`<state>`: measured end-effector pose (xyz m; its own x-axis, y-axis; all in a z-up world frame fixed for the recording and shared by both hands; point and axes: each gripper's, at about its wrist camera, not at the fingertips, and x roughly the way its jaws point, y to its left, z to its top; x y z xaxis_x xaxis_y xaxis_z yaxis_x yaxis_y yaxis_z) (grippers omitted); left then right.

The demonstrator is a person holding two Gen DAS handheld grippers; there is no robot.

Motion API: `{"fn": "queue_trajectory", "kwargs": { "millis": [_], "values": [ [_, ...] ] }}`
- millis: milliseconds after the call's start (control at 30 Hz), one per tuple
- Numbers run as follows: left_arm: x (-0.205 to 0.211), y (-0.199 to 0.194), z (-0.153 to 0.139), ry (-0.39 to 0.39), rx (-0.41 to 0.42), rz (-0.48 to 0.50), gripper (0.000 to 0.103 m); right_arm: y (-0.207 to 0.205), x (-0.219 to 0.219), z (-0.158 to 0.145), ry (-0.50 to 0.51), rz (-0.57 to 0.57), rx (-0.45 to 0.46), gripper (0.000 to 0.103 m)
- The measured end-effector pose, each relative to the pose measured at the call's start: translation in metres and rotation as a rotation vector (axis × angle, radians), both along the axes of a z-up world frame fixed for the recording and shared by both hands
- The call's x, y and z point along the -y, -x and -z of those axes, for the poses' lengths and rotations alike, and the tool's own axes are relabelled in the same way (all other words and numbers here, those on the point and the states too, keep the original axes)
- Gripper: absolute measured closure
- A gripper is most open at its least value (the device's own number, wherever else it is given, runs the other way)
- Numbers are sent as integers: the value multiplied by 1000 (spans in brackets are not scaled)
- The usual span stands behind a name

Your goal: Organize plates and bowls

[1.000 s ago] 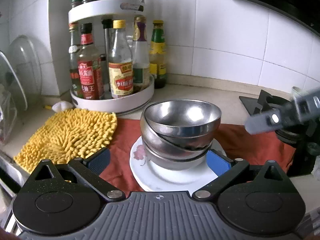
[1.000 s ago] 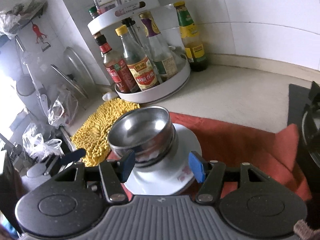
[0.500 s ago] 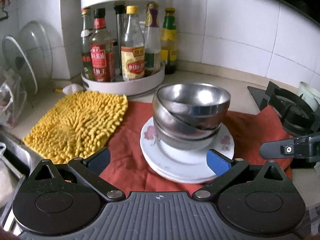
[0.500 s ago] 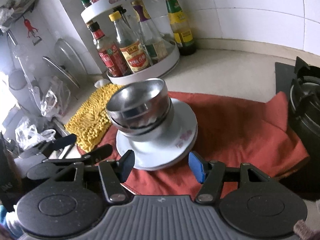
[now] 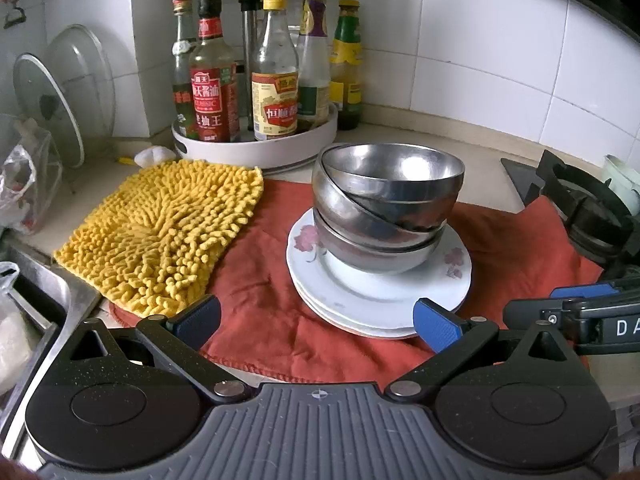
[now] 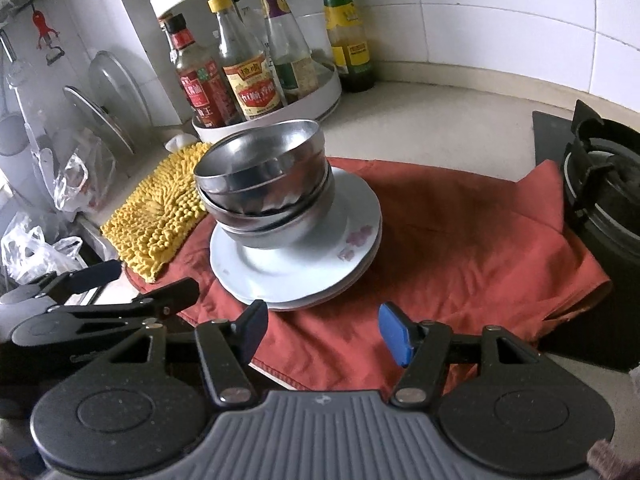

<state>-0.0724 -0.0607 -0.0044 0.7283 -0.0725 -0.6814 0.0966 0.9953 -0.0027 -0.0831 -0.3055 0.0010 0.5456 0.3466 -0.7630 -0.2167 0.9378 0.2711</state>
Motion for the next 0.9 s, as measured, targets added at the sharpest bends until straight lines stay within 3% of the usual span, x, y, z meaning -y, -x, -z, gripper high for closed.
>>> {"fn": "queue_trajectory", "kwargs": {
  "millis": [900],
  "values": [
    [8, 4, 7, -28, -38, -21, 0, 4, -7, 9, 33, 19, -25, 41]
  ]
}}
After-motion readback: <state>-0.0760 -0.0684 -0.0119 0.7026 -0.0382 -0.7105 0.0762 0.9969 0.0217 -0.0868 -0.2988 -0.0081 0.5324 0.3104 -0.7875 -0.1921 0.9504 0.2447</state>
